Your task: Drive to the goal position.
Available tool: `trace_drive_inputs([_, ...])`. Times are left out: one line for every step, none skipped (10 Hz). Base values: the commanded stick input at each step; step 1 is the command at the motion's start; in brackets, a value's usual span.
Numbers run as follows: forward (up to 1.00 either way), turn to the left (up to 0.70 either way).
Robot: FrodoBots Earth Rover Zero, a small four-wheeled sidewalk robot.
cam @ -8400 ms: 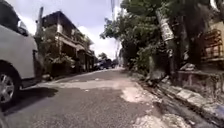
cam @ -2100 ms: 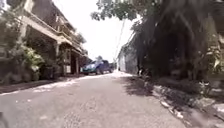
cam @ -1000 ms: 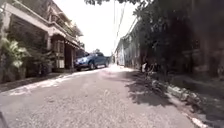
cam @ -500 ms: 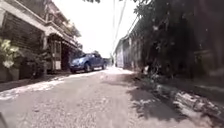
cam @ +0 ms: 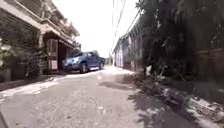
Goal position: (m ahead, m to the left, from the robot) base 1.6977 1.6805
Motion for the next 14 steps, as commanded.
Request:
trace_drive_inputs([0.70,0.01])
trace_drive_inputs([0.70,0.01])
trace_drive_inputs([0.70,0.03])
trace_drive_inputs([0.70,0.01])
trace_drive_inputs([0.70,0.01])
trace_drive_inputs([0.70,0.01])
trace_drive_inputs([0.70,0.01])
trace_drive_inputs([0.70,0.01])
trace_drive_inputs([0.70,0.01])
trace_drive_inputs([0.70,0.01])
trace_drive_inputs([0.70,0.01])
trace_drive_inputs([0.70,0.01])
trace_drive_inputs([0.70,0.01])
trace_drive_inputs([0.70,0.02])
